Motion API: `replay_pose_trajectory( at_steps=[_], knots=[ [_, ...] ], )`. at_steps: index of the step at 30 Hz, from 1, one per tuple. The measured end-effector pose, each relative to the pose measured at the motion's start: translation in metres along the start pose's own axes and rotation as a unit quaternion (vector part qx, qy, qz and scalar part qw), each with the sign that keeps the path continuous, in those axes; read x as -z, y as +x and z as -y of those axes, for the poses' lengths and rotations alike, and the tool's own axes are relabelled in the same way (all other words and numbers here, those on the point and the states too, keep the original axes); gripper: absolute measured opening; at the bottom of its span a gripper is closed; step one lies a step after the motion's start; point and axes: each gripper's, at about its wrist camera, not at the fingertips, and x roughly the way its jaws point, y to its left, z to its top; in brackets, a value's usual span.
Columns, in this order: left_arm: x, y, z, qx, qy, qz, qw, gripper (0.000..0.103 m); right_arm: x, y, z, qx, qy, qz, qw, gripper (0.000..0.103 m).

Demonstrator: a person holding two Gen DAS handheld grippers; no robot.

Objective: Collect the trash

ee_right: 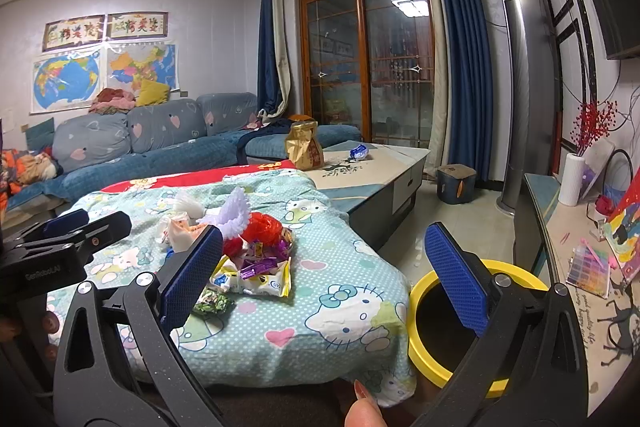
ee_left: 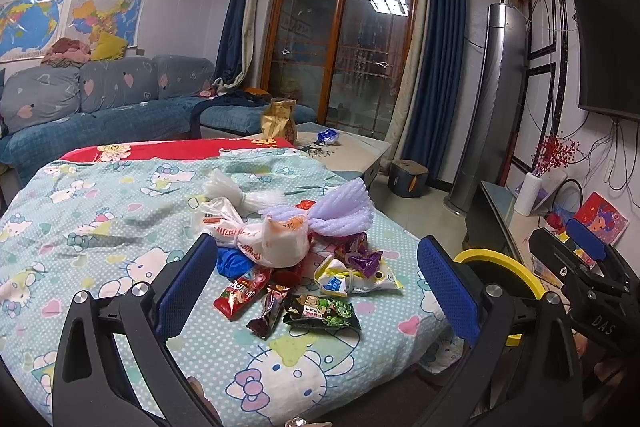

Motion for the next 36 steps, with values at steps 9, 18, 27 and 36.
replay_pose_trajectory(
  at_steps=[9,18,27,36],
  knots=[
    [0.000,0.000,0.000,0.000,0.000,0.000,1.0000,0.097,0.000,0.000,0.000,0.000,0.000,0.000,1.000,0.094],
    [0.000,-0.001,0.000,0.000,0.001,0.001,1.0000,0.097,0.001,0.001,0.000,0.000,0.000,-0.001,1.000,0.094],
    [0.001,0.003,-0.002,0.010,-0.002,-0.002,0.9999,0.097,0.000,-0.002,0.004,-0.001,0.004,-0.007,1.000,0.094],
    [0.003,0.012,-0.016,0.022,-0.016,-0.003,0.9996,0.097,0.008,0.007,0.002,-0.013,0.003,-0.020,1.000,0.094]
  ],
)
